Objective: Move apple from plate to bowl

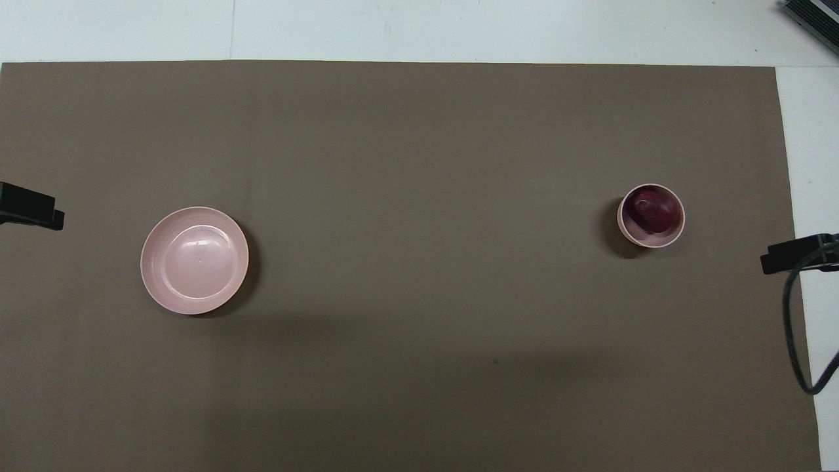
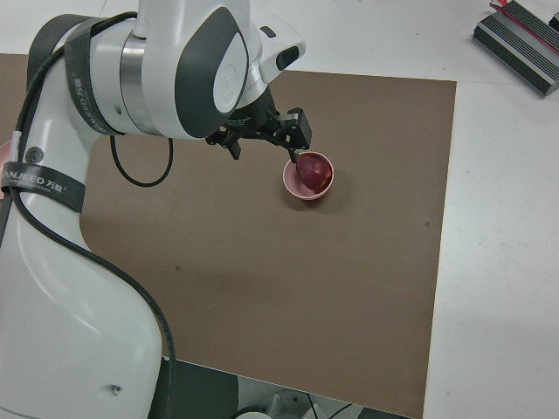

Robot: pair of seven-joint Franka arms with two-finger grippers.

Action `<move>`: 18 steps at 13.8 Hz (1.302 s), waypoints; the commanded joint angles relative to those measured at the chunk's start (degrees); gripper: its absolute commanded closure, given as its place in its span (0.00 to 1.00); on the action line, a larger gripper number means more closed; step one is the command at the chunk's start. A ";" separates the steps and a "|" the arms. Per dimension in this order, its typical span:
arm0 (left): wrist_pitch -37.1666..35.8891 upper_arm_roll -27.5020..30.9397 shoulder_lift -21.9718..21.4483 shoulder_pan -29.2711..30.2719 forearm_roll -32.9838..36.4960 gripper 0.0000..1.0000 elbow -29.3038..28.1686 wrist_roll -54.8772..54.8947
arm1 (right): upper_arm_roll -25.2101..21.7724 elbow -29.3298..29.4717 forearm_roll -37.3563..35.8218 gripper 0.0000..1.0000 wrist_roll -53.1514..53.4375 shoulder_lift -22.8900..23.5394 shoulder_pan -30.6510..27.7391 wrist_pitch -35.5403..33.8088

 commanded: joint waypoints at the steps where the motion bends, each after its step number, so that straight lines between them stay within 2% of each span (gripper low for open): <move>1: -1.01 0.22 -0.86 -0.81 1.23 0.00 -0.10 1.25 | 0.05 -1.22 0.80 0.00 -0.37 -1.31 -0.27 0.78; 9: -0.83 0.31 -0.86 -0.29 0.70 0.00 -0.10 0.90 | 0.14 -3.15 0.89 0.00 0.42 -2.71 1.31 1.14; 14: -0.57 0.31 -0.78 -0.46 0.70 0.00 -0.10 1.17 | -1.00 -0.95 4.83 0.00 0.15 -1.05 0.08 1.66; 18: -0.75 0.31 -0.86 -0.90 0.70 0.00 -0.10 1.25 | -1.09 -1.13 4.32 0.00 0.33 -1.13 -0.01 1.66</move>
